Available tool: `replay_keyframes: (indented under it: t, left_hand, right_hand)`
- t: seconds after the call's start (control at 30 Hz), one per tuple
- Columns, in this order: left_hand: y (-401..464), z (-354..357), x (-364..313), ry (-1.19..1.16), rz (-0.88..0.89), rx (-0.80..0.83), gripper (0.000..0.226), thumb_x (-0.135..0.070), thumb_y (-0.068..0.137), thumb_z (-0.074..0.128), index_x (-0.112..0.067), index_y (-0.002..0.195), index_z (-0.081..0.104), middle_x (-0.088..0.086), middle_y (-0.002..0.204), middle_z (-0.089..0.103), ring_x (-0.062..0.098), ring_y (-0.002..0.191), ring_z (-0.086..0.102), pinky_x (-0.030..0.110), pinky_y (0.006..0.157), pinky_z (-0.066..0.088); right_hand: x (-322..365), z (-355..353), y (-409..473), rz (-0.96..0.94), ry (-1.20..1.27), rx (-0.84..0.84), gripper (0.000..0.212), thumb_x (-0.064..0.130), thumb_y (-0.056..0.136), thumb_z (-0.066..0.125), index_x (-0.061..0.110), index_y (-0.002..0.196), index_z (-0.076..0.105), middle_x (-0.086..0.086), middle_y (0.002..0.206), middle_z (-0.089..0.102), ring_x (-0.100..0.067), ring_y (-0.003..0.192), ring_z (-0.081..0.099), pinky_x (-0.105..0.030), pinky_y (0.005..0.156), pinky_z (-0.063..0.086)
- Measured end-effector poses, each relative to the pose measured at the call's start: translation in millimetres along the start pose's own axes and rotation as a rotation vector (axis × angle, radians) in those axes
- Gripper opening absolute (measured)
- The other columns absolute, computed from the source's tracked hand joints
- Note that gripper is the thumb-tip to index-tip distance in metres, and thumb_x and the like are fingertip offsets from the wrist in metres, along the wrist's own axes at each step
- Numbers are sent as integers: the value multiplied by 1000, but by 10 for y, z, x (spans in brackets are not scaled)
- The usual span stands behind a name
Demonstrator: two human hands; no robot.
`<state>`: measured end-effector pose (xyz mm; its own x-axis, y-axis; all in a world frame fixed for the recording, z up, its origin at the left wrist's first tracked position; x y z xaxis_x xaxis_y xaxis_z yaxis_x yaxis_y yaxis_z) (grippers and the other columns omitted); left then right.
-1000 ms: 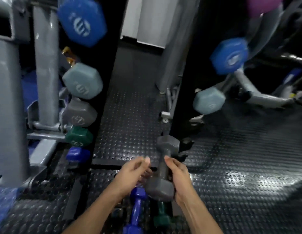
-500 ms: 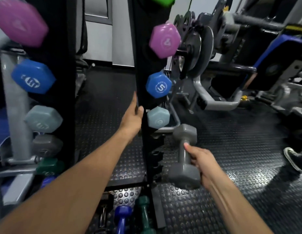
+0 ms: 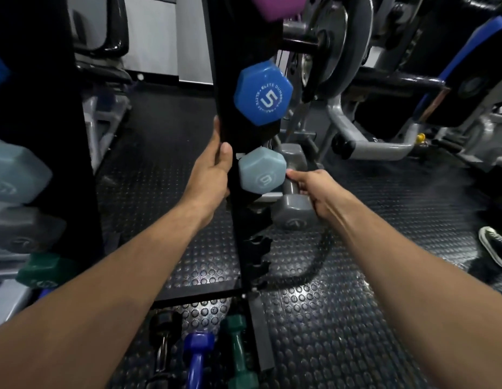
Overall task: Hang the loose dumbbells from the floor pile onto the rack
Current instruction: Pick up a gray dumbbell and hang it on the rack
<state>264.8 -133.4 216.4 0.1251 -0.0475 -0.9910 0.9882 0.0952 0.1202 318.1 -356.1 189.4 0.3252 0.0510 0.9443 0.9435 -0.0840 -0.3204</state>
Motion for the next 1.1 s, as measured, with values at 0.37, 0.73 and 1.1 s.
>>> replay_keyframes:
  t: [0.37,0.73,1.1]
  left_hand:
    - [34,15,65,-39,-1,-10,47,-47,107,38,-72,143,22,-24,153,46,16,138,50,59,99,52]
    - [46,-1,63,-52,2,8,48,-43,108,39,-69,144,21,-25,155,44,9,137,49,49,103,53]
    - [70,-29,111,0,51,-18,47,-51,104,42,-72,141,22,-21,154,47,12,139,49,54,111,45]
  right_hand:
    - [61,326,247,-25,-246,15,5,-1,87,65,-2,82,66,-17,83,69,-29,75,68,-39,67,55]
    - [-69,456,376,-12,-409,106,28,7,89,58,12,62,58,-3,56,58,-15,51,50,-30,53,38]
    - [-365,472,568,14,-276,147,9,10,81,68,8,87,74,-16,88,78,-33,85,58,-46,75,42]
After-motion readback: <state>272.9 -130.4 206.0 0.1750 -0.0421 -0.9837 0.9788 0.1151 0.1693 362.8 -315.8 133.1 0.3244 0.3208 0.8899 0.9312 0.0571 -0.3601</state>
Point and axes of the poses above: each hand's wrist, its own y-axis towards the middle knuckle, its own z-axis out of the palm, x = y × z, the point moved 5 cm from there along y, towards the middle knuckle
